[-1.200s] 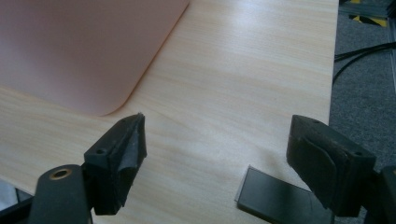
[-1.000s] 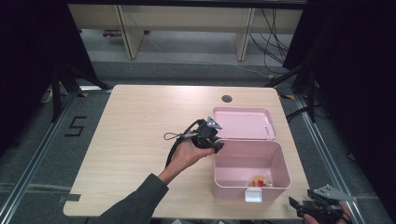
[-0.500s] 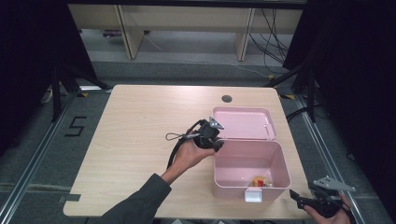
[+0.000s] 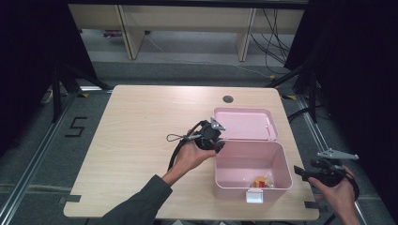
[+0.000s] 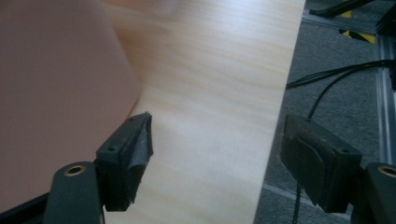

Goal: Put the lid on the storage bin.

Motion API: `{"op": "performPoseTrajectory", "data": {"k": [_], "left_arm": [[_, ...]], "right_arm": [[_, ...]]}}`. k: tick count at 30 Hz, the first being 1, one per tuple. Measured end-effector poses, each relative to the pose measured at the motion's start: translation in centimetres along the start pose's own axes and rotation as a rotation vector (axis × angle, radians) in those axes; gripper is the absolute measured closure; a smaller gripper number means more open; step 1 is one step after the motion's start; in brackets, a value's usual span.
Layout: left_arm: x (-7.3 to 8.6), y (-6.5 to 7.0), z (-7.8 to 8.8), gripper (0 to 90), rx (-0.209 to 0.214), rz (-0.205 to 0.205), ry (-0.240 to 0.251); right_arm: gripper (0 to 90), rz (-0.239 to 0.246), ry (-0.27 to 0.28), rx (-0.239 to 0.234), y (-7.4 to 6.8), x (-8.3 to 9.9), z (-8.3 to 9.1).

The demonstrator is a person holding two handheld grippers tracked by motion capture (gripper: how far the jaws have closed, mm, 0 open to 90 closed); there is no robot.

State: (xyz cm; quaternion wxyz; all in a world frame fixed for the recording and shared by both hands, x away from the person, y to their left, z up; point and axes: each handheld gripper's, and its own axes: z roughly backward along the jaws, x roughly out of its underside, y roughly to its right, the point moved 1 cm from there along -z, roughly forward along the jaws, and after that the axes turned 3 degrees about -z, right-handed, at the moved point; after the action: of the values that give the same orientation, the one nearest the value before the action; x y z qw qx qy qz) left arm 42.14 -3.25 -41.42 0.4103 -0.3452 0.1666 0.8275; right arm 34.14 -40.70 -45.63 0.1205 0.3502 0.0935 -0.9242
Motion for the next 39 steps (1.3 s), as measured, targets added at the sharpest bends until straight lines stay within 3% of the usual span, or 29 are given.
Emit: {"op": "performPoseTrajectory", "data": {"k": [1, 2, 4, 7, 13, 14, 17, 20, 21, 22, 26, 27, 28, 29, 30, 31, 32, 36, 37, 38, 39], "left_arm": [[0.0, 0.0, 0.0, 77.4, 0.003, 0.0, 0.0], [0.0, 0.0, 0.0, 77.5, 0.002, 0.007, 0.002], [0.0, 0.0, 0.0, 77.5, 0.002, 0.005, 0.002], [0.0, 0.0, 0.0, 77.6, 0.003, 0.007, 0.002], [0.0, -0.1, 0.0, 77.6, 0.004, 0.008, 0.003], [0.0, 0.0, 0.0, 77.6, 0.0, 0.006, 0.005], [0.0, 0.0, 0.0, 77.6, 0.002, 0.005, 0.005], [0.1, -0.1, 0.0, 77.6, 0.006, 0.007, 0.006], [0.1, -0.1, 0.0, 77.6, 0.006, 0.006, 0.006], [0.1, -0.1, 0.0, 77.6, 0.009, 0.007, 0.007], [0.1, -0.1, 0.0, 77.6, 0.005, 0.004, 0.007], [0.1, -0.1, 0.0, 77.6, 0.005, 0.004, 0.007], [0.1, -0.1, 0.0, 77.5, 0.007, 0.005, 0.009], [0.1, -0.1, 0.0, 77.5, 0.007, 0.004, 0.01], [0.1, -0.1, 0.0, 77.5, 0.002, 0.002, 0.009], [0.1, 0.0, 0.0, 77.6, 0.006, 0.005, 0.009], [0.1, 0.0, 0.0, 77.6, 0.005, 0.003, 0.01], [0.1, -0.1, 0.1, 77.5, 0.002, -0.004, 0.011], [0.1, -0.1, 0.0, 77.5, 0.007, -0.006, 0.011], [0.1, -0.1, 0.0, 77.5, 0.002, -0.004, 0.012], [0.1, -0.1, 0.0, 77.6, 0.002, -0.004, 0.012]], "right_arm": [[26.6, 0.049, 0.022, -0.009, 0.5, -0.6, -0.4], [26.6, 0.011, 0.008, -0.01, 0.4, -1.2, -0.5], [26.7, -0.005, -0.01, 0.001, 0.3, -1.4, -0.5], [27.0, 0.02, -0.013, -0.01, 0.6, -2.6, -1.1], [29.4, -0.006, -0.02, -0.023, 0.5, -5.0, -1.7], [29.5, 0.052, -0.041, -0.02, 1.0, -5.9, -2.0], [30.2, 0.04, -0.064, -0.011, 1.1, -6.8, -2.2], [31.0, 0.059, -0.072, 0.011, 1.0, -8.2, -2.4], [32.1, 0.012, -0.083, -0.002, 0.5, -8.7, -2.4], [34.0, 0.046, -0.079, -0.009, 0.5, -9.7, -2.6], [37.2, 0.028, -0.075, -0.003, 0.2, -11.0, -2.9], [39.7, 0.056, -0.052, -0.01, 0.1, -11.7, -3.3], [41.5, 0.031, -0.056, -0.016, -0.2, -12.1, -3.3], [42.4, -0.003, -0.087, -0.058, -0.6, -12.8, -3.4], [43.5, 0.0, -0.083, -0.058, -0.7, -13.0, -3.6], [44.8, -0.031, -0.099, -0.069, -1.0, -13.4, -3.6], [46.1, -0.002, -0.09, -0.069, -1.3, -14.3, -4.1], [48.9, 0.018, -0.079, -0.056, -1.7, -15.3, -4.8], [50.6, 0.013, -0.077, -0.053, -1.9, -15.7, -5.2], [52.5, -0.026, -0.089, -0.023, -2.5, -16.3, -5.7], [52.5, -0.026, -0.089, -0.023, -2.5, -16.3, -5.7]]}}
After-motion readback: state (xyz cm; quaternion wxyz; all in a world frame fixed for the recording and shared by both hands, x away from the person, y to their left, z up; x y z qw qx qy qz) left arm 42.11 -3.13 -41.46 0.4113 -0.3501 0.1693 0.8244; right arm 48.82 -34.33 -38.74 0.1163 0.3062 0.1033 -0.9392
